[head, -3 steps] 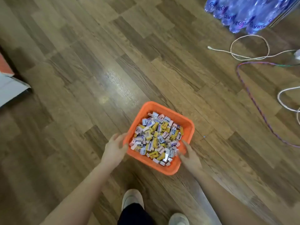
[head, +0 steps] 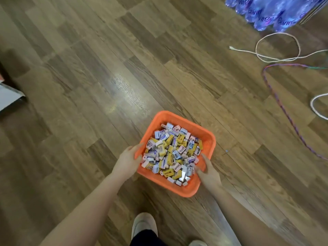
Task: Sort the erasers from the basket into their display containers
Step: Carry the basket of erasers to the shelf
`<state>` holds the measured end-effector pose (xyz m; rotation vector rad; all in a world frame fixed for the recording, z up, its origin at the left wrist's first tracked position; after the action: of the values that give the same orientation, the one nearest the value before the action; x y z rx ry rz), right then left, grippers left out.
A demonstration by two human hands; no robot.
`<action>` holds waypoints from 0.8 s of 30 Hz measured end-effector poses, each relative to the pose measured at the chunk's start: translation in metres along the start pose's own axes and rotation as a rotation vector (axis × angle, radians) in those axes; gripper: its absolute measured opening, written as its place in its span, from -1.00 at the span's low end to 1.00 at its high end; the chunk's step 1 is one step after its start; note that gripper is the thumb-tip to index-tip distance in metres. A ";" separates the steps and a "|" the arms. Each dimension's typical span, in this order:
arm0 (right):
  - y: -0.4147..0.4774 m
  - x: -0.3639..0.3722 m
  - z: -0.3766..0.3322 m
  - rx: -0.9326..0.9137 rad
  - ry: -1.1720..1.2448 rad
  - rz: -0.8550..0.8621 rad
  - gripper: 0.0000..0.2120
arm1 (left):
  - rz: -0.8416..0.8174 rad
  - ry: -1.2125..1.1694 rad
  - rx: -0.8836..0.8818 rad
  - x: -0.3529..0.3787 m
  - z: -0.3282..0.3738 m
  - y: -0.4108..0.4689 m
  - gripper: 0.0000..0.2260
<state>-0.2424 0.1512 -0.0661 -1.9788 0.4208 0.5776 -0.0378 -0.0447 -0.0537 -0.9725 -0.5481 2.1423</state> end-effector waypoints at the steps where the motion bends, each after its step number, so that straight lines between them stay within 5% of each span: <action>1: 0.005 0.003 0.001 0.007 -0.001 0.013 -0.45 | -0.046 0.026 0.020 0.003 0.004 0.011 -0.54; 8: 0.023 0.008 0.002 0.069 0.012 0.129 -0.52 | -0.158 0.521 0.026 0.015 0.003 0.045 -0.40; 15: -0.046 -0.068 -0.060 -0.096 -0.158 0.142 -0.54 | -0.089 0.340 0.024 -0.039 0.045 -0.043 -0.29; 24: -0.295 -0.283 -0.265 -0.352 -0.267 0.180 -0.47 | 0.157 0.077 0.129 -0.267 0.267 -0.271 -0.43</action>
<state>-0.2648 0.0604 0.4116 -2.1676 0.3494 1.0772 -0.0041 -0.0886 0.4080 -1.0500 -0.3002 2.2368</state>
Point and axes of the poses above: each hand's wrist, its own y-axis towards the middle knuckle, its own x-axis out of the palm, z = x × y, the point moved 4 cm from there along y, towards the middle knuckle, and after that the axes turned 13 degrees about -y, right-handed, at the moved point
